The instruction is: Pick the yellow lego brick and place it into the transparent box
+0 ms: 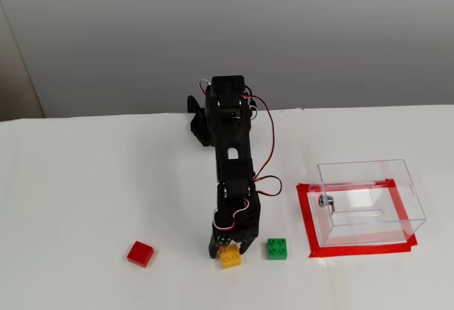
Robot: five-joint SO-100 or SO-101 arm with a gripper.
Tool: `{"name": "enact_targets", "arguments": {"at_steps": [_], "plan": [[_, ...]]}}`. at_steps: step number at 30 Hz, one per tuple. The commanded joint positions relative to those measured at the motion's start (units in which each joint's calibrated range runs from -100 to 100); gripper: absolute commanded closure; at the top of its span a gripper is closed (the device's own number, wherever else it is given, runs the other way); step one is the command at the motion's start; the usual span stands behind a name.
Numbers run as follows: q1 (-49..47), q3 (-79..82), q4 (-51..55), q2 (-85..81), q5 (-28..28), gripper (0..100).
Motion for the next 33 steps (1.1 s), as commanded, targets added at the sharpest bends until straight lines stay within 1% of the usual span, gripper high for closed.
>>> {"name": "enact_targets", "arguments": {"at_steps": [1,4,7,9,19,26,33], "plan": [[-0.5,-1.8,0.3,-1.3,-0.1,75],[-0.5,-1.8,0.3,-1.3,-0.1,77],[-0.5,-2.1,0.1,-1.3,0.0,88],[-0.5,-2.2,0.1,-1.3,-0.1,91],[-1.2,-2.8,0.3,-2.5,-0.1,91],[-4.6,-7.7,1.8,-13.8,0.4,91],[-13.4,-9.5,1.8,-27.2,0.4,91]]}}
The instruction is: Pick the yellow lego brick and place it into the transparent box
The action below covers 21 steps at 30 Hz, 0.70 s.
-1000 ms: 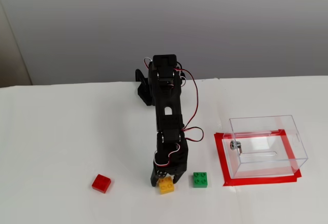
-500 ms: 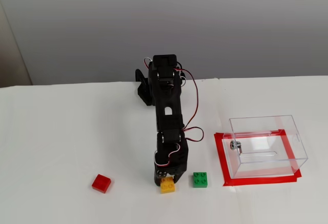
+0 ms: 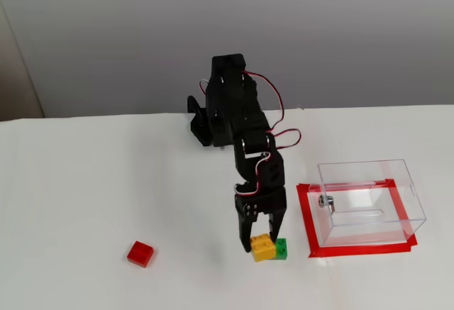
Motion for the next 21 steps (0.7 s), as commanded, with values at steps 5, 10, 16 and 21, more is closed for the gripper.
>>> {"name": "enact_targets", "arguments": {"at_steps": [5,10,16,21], "plan": [[-13.0,-1.9,0.4,-11.8,0.2,92],[-24.9,-1.9,0.4,-12.9,-0.2,92],[-38.4,-1.9,-0.5,-12.4,-0.4,91],[-44.6,-1.9,-0.1,-12.4,-0.4,91]]}}
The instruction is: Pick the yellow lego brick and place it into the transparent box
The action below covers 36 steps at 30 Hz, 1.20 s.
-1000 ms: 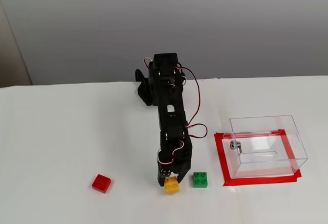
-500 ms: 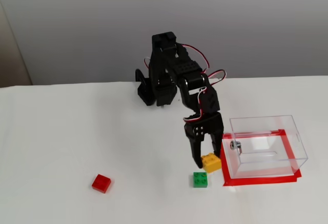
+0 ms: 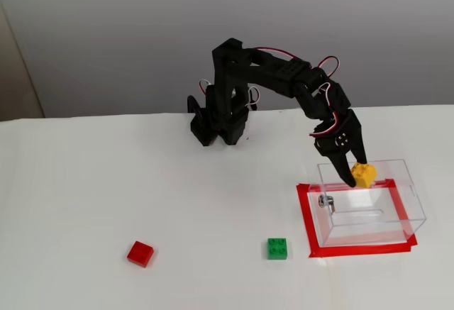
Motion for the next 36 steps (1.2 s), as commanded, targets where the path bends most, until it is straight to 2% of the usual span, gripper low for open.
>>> {"name": "enact_targets", "arguments": {"at_steps": [1,7,36], "plan": [[-2.8,-1.9,-0.1,-2.0,0.0,91],[-4.8,-1.4,0.2,-2.0,0.0,91],[-1.2,5.8,-0.7,-2.0,-0.1,90]]}}
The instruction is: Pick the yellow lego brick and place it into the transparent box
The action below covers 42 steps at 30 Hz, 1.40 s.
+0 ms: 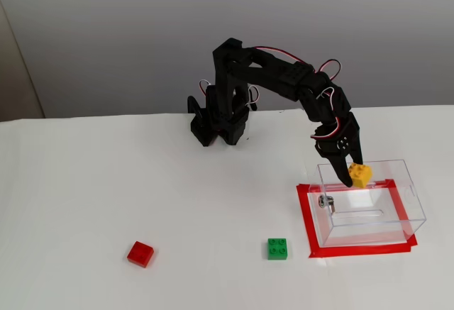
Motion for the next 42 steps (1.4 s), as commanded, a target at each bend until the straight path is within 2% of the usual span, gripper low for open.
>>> {"name": "enact_targets", "arguments": {"at_steps": [1,5,7,23,32,35,42], "plan": [[0.5,-0.2,-0.7,-1.9,0.0,87],[0.4,-0.1,-0.7,-1.9,0.3,68],[0.5,-0.1,-0.7,-2.0,0.1,65],[0.5,-0.2,-0.7,-2.8,0.3,64],[3.8,-1.0,0.1,-3.2,0.5,64],[5.8,-0.6,0.2,-5.0,0.6,71],[14.4,0.0,0.3,-10.4,0.6,98]]}}
